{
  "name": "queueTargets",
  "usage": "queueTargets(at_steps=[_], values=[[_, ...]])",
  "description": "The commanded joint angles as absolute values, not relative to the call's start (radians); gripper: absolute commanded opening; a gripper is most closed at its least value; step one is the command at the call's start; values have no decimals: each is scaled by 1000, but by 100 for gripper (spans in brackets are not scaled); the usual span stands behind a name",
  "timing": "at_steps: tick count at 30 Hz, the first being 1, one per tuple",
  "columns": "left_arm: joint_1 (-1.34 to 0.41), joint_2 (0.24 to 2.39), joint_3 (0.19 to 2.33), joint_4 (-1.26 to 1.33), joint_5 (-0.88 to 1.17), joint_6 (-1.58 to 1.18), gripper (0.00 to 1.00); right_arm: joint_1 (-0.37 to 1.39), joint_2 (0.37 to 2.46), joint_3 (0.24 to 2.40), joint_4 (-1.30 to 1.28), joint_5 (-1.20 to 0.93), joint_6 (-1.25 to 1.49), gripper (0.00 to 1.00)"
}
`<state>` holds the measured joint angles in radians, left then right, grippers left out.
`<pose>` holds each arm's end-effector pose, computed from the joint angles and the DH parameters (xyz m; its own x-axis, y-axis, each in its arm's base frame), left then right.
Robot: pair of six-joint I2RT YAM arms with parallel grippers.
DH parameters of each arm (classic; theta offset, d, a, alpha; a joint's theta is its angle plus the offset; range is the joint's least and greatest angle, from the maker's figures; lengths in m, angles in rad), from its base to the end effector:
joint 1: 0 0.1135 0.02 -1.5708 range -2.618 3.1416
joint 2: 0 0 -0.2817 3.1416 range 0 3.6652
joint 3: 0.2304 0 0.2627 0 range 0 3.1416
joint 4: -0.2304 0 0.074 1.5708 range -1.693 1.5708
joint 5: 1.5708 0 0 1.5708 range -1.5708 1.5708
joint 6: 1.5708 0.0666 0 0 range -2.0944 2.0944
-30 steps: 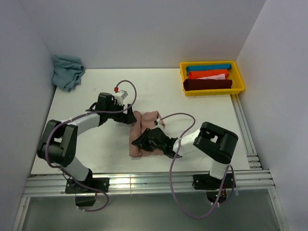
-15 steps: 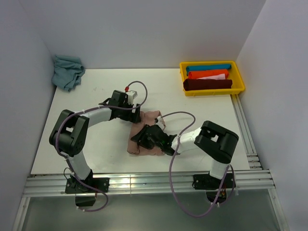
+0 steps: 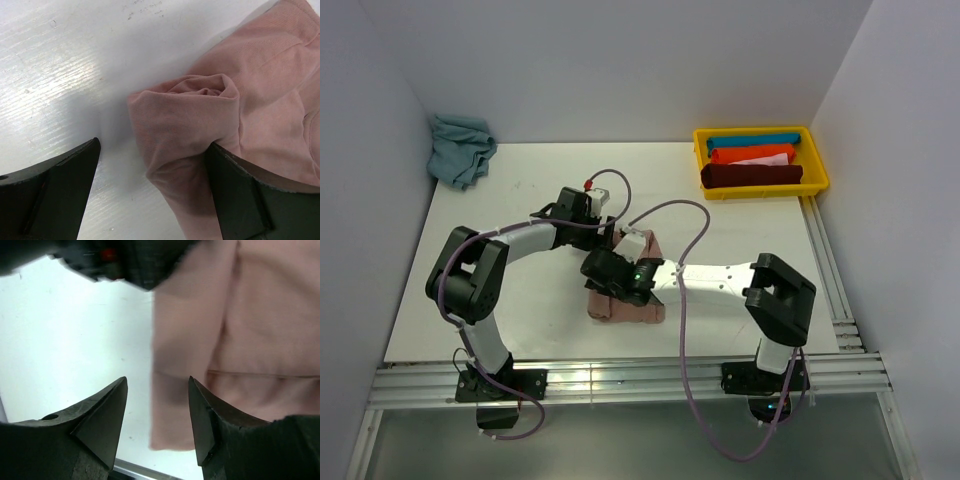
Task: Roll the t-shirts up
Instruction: Roll the tshirt
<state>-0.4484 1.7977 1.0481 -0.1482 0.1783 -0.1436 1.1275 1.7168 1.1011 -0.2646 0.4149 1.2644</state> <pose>0.3539 -0.1834 0.1485 -0.7727 0.2155 -0.5971 0.4200 0.8788 -0.2265 0.1917 0.3411 0.1894 -0.7829 0.3853 -0.4884 0.0991 0.8523 0.5135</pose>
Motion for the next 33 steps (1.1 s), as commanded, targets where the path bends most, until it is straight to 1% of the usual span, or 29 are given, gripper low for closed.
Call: queueTargets(at_steps=[1,7,12,15,20,33], values=[[-449,1844,1048,-215,104,-127,92,1169,1756,1257,-527,575,1239,59],[-456,1847,1051,-218,106,-126,92,1189,1868,1429,-673,649,1197,59],[-457,1848,1054,-219,107,-126,92,1190,1956,1534,-718,687,1146,59],[-459,1850,1054,-221,107,-126,92,1187,1989,1545,-686,692,1121,60],[-460,1850,1052,-221,109,-124,92,1183,2048,1575,-739,689,1140,60],[-460,1856,1066,-232,127,-120,93,1186,2106,1502,-756,624,1181,61]])
